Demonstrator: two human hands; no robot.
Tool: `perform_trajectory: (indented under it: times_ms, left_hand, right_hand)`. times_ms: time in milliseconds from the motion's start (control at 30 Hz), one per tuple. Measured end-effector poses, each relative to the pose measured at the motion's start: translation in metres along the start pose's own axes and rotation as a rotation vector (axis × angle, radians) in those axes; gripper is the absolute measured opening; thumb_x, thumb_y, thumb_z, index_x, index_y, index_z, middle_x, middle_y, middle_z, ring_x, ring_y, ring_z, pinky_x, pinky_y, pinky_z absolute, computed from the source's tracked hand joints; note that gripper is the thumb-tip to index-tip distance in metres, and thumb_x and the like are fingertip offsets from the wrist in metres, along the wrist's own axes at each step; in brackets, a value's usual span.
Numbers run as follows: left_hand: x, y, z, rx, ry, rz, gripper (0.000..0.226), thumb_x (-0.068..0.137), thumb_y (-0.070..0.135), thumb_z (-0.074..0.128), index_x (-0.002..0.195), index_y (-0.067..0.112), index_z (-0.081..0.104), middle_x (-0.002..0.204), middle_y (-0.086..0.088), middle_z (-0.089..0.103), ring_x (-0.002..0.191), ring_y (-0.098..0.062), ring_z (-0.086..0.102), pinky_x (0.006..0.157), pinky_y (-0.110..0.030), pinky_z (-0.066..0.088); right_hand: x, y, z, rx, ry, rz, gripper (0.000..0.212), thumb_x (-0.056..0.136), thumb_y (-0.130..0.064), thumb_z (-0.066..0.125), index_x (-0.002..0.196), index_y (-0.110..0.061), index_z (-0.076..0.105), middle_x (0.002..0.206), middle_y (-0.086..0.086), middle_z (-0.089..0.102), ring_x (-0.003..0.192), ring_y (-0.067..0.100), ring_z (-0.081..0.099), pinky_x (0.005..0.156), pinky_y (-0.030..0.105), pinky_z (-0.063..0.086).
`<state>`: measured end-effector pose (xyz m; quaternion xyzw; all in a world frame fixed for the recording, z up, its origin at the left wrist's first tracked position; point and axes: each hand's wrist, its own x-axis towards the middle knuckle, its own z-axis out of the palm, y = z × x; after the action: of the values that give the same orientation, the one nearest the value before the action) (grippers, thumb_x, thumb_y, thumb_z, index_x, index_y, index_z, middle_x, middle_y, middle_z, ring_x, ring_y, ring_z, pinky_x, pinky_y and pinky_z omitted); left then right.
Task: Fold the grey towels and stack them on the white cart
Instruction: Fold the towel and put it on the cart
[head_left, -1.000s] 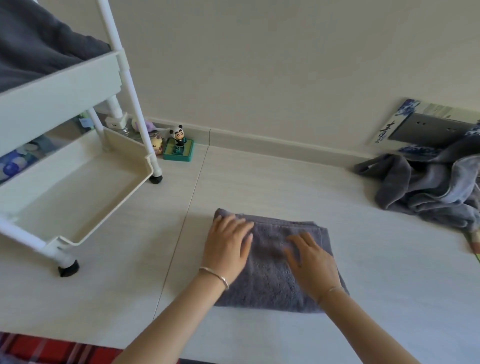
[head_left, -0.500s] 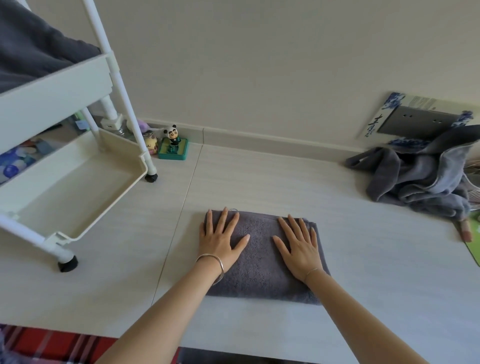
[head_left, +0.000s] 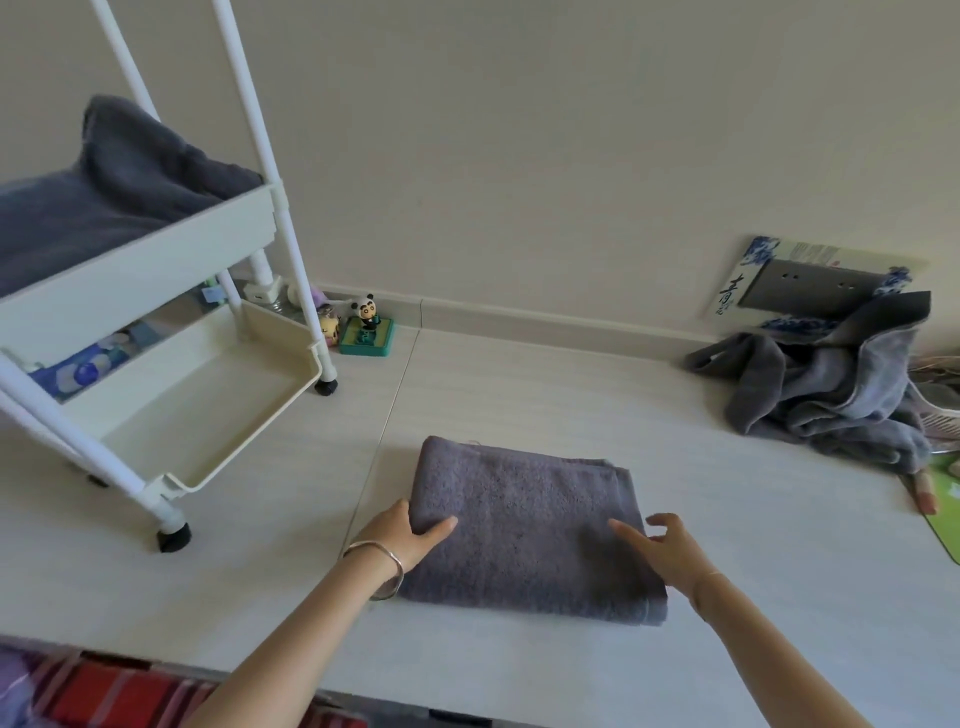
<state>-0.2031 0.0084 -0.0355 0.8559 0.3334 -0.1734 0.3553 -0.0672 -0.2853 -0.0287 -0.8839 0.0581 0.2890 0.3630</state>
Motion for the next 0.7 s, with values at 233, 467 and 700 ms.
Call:
perform_trajectory:
  times_ms: [233,467,700]
  left_hand:
    - [0.005,0.004,0.008,-0.206,-0.037,-0.049,0.078,0.068,0.06,0.071,0.12,0.007,0.048,0.118,-0.006,0.059,0.105,-0.024,0.058,0.085,-0.031,0.047]
    - [-0.011,0.019,-0.011,-0.53,-0.115,-0.058,0.055,0.069,0.039,0.081,0.109,0.008,0.059,0.098,-0.007,0.065,0.089,-0.023,0.063,0.081,-0.03,0.049]
    - [-0.053,0.045,-0.092,-0.775,-0.069,0.069,0.055,0.068,0.044,0.078,0.109,0.014,0.058,0.098,-0.003,0.067,0.087,-0.019,0.065,0.065,-0.029,0.052]
  right_hand:
    - [-0.001,0.001,0.002,0.013,-0.089,0.085,0.07,0.068,-0.057,0.075,0.107,-0.001,0.06,0.111,0.012,0.063,0.096,0.027,0.06,0.085,0.037,0.051]
    - [-0.018,-0.007,-0.004,0.222,-0.226,-0.014,0.06,0.07,-0.043,0.079,0.115,-0.008,0.061,0.108,0.004,0.068,0.101,0.022,0.063,0.097,0.037,0.048]
    - [-0.058,-0.093,-0.032,0.339,-0.245,-0.299,0.033,0.077,-0.044,0.071,0.103,-0.027,0.06,0.102,-0.002,0.07,0.094,0.018,0.066,0.079,0.029,0.054]
